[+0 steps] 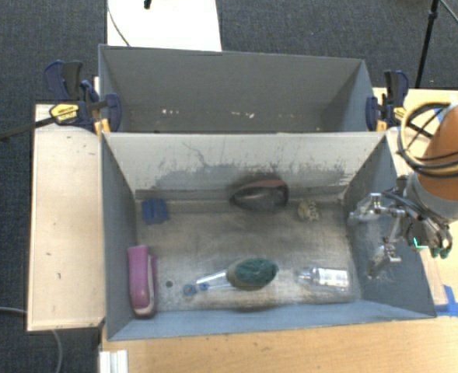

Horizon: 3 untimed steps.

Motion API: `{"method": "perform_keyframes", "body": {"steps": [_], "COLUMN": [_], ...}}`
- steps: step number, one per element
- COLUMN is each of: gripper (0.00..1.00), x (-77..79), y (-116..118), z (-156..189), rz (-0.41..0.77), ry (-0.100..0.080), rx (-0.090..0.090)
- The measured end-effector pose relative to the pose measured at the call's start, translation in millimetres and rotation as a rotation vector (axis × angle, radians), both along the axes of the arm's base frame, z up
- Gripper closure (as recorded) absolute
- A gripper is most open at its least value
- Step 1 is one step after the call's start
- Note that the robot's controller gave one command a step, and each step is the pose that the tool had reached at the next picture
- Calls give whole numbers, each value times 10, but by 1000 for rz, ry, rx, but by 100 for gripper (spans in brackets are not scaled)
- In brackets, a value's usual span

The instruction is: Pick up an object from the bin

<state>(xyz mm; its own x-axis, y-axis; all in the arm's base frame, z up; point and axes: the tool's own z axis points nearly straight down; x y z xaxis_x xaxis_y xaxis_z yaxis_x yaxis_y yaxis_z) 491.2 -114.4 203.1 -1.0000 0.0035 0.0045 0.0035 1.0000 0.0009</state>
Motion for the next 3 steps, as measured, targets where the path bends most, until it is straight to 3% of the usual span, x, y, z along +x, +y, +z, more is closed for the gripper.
{"method": "perform_keyframes", "body": {"steps": [1, 2, 3], "gripper": [0, 0, 0], "x": [-70, -139, -144], "y": [158, 437, 199], "z": [-1315, -1020, -927], "rz": [116, 229, 228], "ry": [-18, -11, -12], "rx": [-3, -1, -2]}}
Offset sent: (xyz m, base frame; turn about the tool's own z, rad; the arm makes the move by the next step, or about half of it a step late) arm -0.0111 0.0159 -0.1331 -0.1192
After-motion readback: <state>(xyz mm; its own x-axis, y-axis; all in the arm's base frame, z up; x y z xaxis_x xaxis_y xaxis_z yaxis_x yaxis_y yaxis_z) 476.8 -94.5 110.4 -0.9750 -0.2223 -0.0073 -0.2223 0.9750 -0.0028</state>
